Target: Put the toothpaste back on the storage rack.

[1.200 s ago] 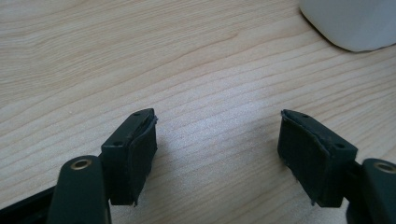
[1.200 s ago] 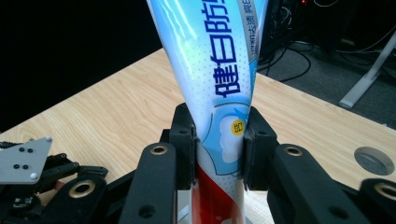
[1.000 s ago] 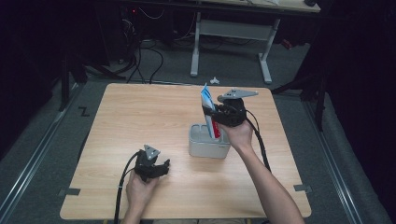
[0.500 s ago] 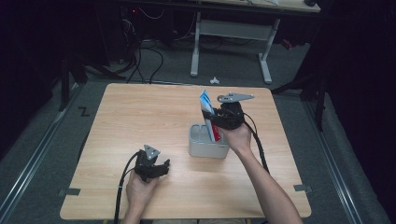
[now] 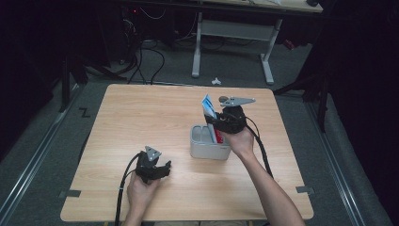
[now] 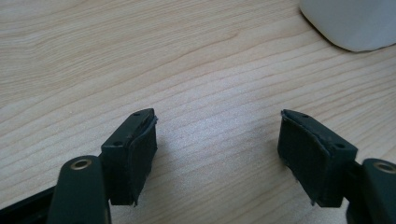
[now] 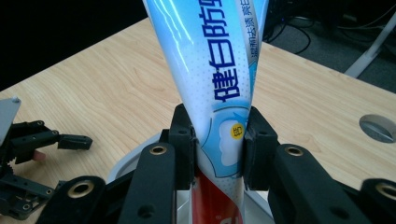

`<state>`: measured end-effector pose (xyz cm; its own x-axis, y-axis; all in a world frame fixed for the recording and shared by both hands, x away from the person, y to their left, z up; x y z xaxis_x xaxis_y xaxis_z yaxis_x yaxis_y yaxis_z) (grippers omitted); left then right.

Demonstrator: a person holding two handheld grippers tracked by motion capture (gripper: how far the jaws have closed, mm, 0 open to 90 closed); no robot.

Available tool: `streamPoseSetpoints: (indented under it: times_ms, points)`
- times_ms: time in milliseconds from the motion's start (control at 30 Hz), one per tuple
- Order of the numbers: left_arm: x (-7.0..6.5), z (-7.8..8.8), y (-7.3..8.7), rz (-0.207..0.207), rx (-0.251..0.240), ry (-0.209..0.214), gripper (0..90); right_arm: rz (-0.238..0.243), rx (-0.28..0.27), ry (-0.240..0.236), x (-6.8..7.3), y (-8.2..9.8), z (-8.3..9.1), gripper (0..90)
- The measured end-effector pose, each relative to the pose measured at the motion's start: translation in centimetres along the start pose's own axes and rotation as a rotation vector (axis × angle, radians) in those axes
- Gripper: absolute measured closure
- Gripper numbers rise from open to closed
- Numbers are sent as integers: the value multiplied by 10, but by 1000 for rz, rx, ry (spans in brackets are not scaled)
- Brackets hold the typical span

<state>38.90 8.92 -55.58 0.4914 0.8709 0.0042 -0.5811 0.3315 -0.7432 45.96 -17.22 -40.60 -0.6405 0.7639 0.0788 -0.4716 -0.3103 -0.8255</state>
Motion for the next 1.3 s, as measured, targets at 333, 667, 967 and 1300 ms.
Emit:
streamPoseSetpoints:
  times_ms: [333, 667, 967, 1300]
  points:
    - [0, 0, 0, 0, 0, 0, 287, -6, 20, -3, 0, 9, -3, 699]
    - [0, 0, 0, 0, 0, 0, 287, 12, 33, 1, 1, 13, -5, 699]
    - [0, 0, 0, 0, 0, 0, 288, 6, 38, 6, -1, 18, -4, 699]
    - [0, 0, 0, 0, 0, 0, 287, 16, 29, -4, 2, 20, -2, 699]
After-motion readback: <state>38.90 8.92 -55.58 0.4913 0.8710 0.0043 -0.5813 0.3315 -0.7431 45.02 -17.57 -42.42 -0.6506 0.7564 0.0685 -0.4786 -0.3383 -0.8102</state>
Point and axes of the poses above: each handheld gripper's, and its own axes: z roughly backward along the jaws, y roughly out of its underside, x roughly to its left, the point moved 3 cm from there along -z, roughly forward along the jaws, and after that the axes turned 1 degree about -z, right-handed, at the moved point
